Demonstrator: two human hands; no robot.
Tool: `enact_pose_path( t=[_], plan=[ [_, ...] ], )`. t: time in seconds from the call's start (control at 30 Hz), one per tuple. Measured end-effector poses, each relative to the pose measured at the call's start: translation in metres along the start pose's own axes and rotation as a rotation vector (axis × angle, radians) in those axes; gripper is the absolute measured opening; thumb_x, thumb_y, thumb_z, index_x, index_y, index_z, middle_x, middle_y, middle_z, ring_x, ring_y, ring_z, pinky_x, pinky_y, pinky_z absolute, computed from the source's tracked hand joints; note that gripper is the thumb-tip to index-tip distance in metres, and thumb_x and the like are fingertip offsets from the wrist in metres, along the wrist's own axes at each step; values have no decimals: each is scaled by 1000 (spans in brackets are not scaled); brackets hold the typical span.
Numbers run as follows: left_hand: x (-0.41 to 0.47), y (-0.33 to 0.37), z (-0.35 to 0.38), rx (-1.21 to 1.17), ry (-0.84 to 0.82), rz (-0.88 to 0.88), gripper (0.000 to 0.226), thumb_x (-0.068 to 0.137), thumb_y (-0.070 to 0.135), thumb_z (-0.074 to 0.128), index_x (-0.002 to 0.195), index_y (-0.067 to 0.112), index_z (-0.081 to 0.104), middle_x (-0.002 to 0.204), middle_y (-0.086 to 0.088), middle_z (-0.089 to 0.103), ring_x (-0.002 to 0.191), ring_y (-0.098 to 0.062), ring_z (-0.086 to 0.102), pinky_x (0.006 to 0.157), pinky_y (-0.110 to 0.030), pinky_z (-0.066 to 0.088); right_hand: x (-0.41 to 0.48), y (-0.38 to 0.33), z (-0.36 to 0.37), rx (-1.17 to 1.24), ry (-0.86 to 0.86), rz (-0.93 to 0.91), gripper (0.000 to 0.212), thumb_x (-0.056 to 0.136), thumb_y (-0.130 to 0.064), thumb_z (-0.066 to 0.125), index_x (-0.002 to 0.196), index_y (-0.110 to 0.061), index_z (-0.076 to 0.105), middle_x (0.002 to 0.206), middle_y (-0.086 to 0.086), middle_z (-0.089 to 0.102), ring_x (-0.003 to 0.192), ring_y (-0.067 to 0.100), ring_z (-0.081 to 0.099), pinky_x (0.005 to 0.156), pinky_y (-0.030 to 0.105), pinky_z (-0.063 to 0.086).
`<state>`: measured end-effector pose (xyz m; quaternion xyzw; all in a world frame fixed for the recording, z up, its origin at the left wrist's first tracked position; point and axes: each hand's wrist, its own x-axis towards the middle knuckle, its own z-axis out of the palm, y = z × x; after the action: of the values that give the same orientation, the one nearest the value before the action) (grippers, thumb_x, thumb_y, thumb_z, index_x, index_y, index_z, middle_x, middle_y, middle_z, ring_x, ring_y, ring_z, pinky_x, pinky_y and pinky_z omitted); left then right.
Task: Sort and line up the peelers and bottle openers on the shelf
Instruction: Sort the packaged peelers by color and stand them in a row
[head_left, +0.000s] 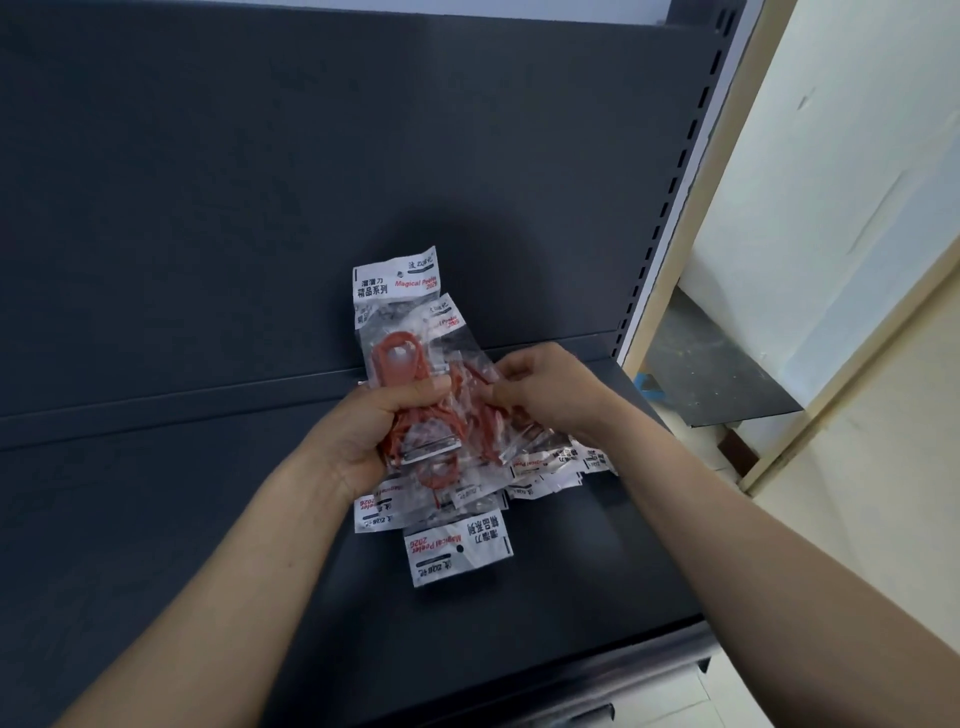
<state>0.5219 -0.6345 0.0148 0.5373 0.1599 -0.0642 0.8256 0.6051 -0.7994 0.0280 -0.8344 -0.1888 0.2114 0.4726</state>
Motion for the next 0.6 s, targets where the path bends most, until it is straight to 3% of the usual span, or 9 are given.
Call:
enact_pose_path(
  t=[0.1, 0.2, 0.33, 0.43, 0.53, 0.6],
  plan=[
    [-1, -1, -5, -10, 7, 10, 32, 69, 12, 70, 100, 4, 67, 93, -14, 73, 80, -26, 71, 64, -35, 59, 0, 1, -6, -6, 86, 48, 4, 85, -5, 62, 83, -5, 65, 75, 11, 67, 60, 20, 63, 63, 35, 56],
    [-2, 1, -8, -33, 20, 17, 21, 68, 12, 70, 89, 8, 68, 83, -10, 73, 72, -23, 71, 58, -33, 58, -1, 2, -15, -129, 230, 44, 6, 83, -5, 62, 82, -10, 65, 72, 2, 64, 56, 12, 57, 50, 22, 46],
    [-4, 2, -9, -50, 39, 25, 27, 66, 12, 71, 93, 6, 67, 85, -11, 73, 71, -23, 71, 60, -35, 58, 1, -1, -30, -320, 323, -21, 17, 85, -5, 62, 96, -15, 71, 92, 4, 70, 80, 18, 63, 75, 32, 52],
    [-6, 2, -11, -60, 62, 31, 33, 64, 12, 73, 95, 5, 66, 87, -13, 73, 73, -25, 71, 60, -36, 58, 6, -6, -36, -552, 368, -92, 26, 87, -7, 59, 98, -27, 72, 107, 0, 65, 110, 25, 50, 99, 40, 38],
    [-9, 2, -15, -63, 78, 35, 35, 63, 13, 74, 96, 6, 66, 92, -14, 72, 77, -26, 71, 65, -39, 59, 8, -6, -34, -657, 408, -154, 26, 89, -15, 60, 95, -38, 70, 109, -1, 43, 109, 22, 34, 97, 38, 33],
    [-12, 1, -16, -60, 89, 40, 32, 63, 14, 73, 93, 7, 66, 90, -14, 72, 75, -26, 71, 62, -37, 59, 7, -2, -30, -637, 401, -233, 25, 89, -15, 61, 90, -39, 71, 103, -1, 36, 105, 21, 34, 95, 37, 35]
  ],
)
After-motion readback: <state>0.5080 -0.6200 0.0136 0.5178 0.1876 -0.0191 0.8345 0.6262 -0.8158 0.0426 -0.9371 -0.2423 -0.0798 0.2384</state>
